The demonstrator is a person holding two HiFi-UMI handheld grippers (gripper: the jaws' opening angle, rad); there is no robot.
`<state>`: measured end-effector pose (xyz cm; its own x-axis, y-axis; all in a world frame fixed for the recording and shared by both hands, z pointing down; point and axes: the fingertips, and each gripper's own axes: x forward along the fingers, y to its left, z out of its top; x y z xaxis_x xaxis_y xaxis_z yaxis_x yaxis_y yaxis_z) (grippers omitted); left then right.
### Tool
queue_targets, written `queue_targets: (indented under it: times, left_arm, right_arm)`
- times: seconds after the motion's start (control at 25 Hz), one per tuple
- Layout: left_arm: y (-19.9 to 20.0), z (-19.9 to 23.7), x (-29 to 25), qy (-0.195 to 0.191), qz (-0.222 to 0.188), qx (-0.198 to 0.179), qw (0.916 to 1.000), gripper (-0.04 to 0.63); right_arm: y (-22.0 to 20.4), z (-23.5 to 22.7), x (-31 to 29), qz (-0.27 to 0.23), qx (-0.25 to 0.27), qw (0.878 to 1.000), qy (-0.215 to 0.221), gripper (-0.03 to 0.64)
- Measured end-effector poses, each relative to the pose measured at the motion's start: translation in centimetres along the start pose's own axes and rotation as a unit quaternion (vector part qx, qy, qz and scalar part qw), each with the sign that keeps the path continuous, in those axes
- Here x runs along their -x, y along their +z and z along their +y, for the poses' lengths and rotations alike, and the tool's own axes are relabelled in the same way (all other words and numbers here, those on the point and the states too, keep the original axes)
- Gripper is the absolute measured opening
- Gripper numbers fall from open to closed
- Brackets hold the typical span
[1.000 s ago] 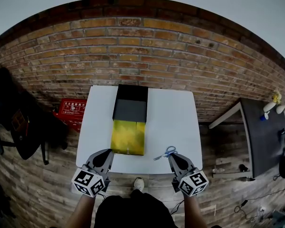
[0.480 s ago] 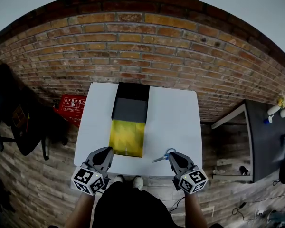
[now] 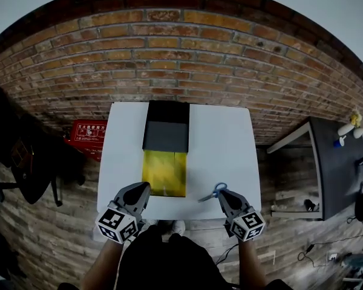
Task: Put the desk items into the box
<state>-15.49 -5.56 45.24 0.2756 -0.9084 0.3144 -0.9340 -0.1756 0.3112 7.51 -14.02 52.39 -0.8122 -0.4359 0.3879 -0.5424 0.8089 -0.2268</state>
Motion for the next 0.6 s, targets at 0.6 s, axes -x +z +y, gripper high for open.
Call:
queue_targets:
  times: [0.6]
  left_arm:
    - [-4.4,-4.6,-5.8,-0.116,0.076,-0.031,0.9898,0.014]
  right_arm:
    - [-7.2,-4.1,0.5,0.089,-0.014,0.991,-0.098,0.023]
